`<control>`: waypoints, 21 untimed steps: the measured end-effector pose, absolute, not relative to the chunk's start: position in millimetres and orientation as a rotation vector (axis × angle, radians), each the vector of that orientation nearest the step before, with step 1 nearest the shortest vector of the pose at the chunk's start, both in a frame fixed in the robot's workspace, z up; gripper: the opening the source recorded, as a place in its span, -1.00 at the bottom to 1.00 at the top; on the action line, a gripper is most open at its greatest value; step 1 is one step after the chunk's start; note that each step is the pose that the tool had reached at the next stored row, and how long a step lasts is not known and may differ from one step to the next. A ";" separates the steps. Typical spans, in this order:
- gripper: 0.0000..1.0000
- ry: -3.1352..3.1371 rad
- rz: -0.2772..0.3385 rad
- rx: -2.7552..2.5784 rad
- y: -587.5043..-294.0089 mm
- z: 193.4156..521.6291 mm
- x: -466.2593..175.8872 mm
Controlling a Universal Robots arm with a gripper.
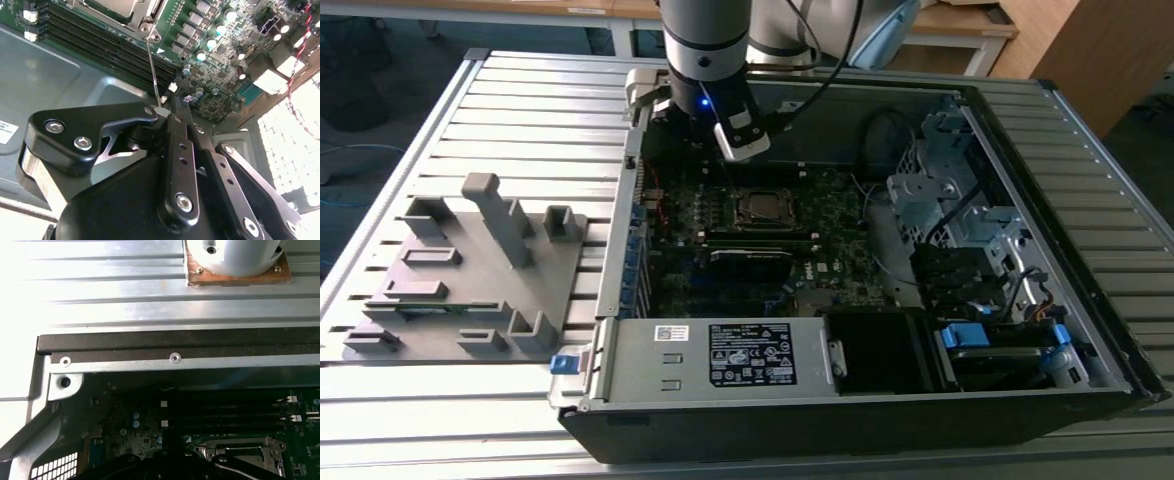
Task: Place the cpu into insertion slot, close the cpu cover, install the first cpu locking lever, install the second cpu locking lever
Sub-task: 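Install the first cpu locking lever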
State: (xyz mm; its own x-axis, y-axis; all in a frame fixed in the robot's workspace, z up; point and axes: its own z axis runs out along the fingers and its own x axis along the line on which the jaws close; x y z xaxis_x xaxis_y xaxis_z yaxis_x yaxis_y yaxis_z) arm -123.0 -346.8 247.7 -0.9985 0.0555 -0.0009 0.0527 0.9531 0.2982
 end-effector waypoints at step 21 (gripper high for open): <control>-0.80 3.101 0.428 0.086 -344.0 246.7 -83.6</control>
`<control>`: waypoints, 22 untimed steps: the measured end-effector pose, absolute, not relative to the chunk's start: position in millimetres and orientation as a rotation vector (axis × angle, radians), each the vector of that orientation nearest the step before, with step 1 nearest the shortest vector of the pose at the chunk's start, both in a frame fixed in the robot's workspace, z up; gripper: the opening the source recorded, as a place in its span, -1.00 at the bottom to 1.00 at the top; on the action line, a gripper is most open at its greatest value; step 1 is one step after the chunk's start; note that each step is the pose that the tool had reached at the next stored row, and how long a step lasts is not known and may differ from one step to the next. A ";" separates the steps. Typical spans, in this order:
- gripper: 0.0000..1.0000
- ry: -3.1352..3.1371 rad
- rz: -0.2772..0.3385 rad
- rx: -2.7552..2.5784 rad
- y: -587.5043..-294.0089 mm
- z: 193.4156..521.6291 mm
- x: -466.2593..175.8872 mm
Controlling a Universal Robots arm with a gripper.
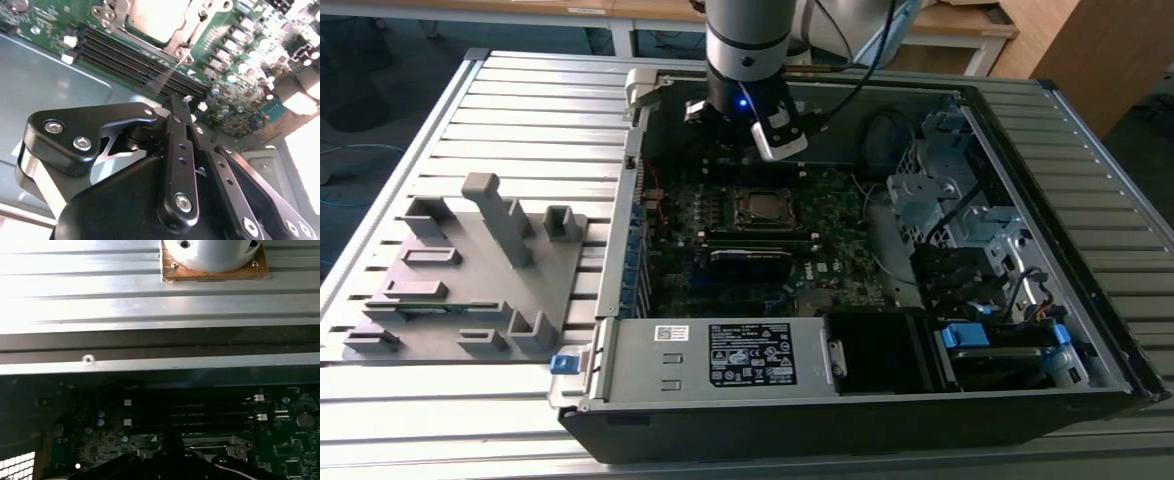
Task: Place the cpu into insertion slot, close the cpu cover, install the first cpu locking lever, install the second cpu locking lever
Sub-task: 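Install the first cpu locking lever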
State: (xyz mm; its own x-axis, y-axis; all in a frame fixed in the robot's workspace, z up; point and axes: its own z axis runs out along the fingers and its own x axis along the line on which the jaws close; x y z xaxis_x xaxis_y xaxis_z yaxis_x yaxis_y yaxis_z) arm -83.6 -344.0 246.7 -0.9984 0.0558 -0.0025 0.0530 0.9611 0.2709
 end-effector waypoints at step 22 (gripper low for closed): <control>-0.80 3.111 0.330 0.086 -342.0 244.0 -67.2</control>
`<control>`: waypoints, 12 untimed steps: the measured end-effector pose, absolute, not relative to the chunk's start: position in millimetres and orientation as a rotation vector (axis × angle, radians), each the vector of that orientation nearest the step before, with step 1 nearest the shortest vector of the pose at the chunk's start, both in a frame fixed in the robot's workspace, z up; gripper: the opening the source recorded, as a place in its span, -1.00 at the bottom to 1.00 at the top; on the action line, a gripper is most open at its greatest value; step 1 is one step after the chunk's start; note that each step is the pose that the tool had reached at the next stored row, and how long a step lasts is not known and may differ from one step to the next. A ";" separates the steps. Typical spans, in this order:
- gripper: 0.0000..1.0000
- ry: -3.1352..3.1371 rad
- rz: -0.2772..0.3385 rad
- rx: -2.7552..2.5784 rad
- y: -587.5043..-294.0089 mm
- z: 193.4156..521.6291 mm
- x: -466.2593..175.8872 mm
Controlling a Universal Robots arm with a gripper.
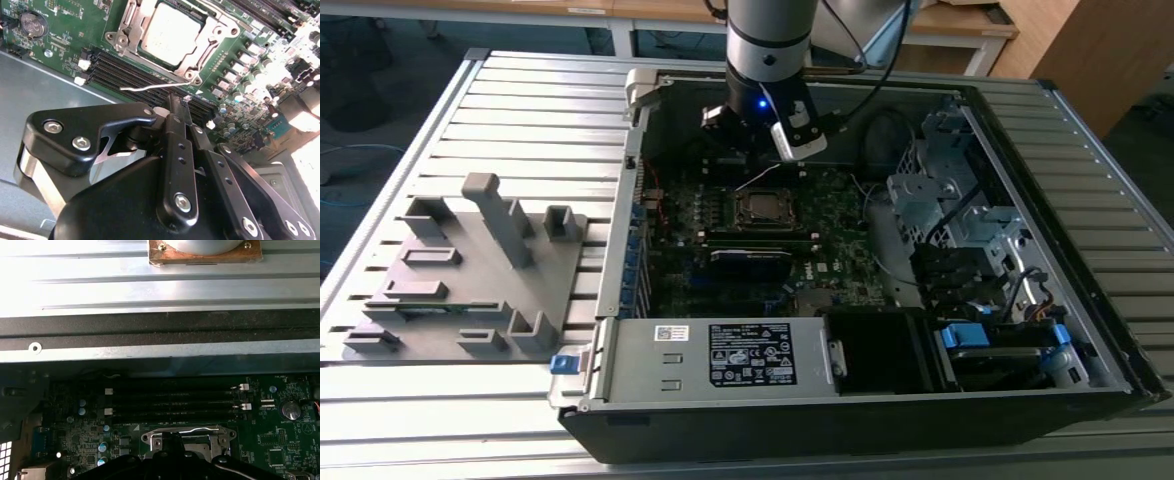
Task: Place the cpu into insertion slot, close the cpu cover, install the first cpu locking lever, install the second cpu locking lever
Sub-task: 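Install the first cpu locking lever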
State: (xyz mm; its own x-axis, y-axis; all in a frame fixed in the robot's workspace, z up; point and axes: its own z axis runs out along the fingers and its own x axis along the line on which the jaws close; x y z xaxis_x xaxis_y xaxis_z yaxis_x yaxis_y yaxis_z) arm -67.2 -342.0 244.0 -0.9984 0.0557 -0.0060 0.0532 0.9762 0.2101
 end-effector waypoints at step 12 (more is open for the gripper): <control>-0.80 3.112 0.321 0.086 -341.9 243.2 -67.1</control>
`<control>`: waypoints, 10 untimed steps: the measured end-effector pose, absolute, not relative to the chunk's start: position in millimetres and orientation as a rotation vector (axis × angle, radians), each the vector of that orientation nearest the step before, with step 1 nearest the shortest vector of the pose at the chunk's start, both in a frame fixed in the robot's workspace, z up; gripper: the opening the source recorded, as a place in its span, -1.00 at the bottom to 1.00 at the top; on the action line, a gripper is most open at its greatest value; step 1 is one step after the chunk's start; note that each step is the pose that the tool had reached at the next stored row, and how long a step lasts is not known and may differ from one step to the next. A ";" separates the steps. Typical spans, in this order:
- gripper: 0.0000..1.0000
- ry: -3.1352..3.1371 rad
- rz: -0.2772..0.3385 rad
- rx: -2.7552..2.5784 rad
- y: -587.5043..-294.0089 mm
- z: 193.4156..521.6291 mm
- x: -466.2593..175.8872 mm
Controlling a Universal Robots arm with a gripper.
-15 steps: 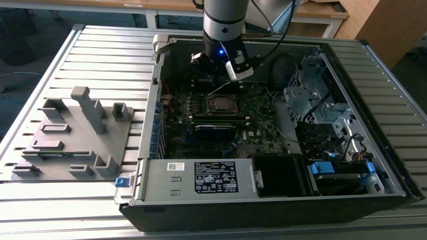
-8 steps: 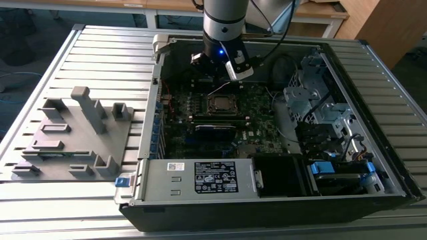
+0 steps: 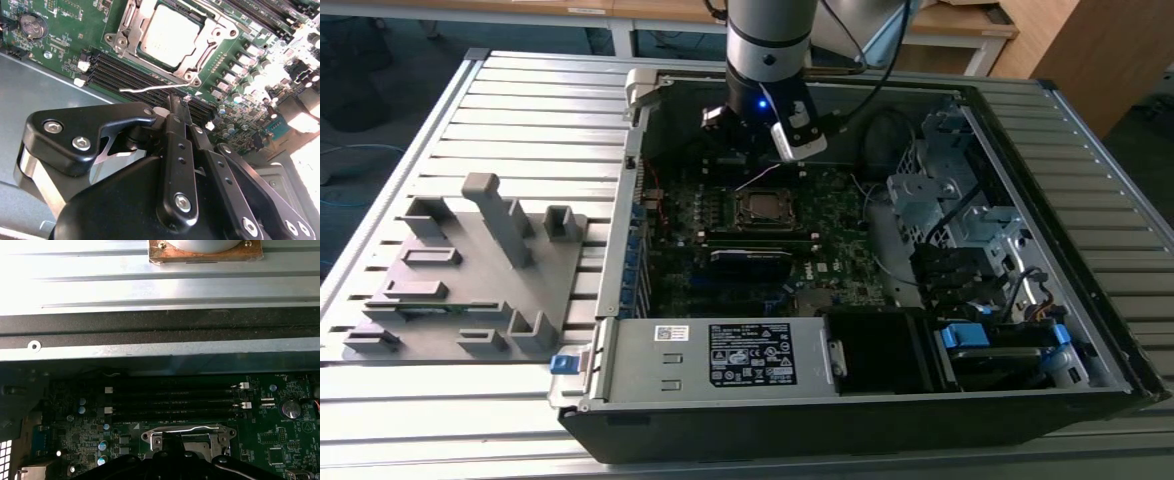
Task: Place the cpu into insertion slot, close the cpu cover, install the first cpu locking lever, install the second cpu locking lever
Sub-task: 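Install the first cpu locking lever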
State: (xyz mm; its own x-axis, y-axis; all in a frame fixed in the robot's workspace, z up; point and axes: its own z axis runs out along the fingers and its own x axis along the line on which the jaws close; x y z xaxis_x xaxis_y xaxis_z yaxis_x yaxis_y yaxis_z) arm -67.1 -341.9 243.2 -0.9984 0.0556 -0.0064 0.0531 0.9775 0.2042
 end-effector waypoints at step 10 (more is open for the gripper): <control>-0.80 3.112 0.320 0.086 -342.0 237.8 -67.2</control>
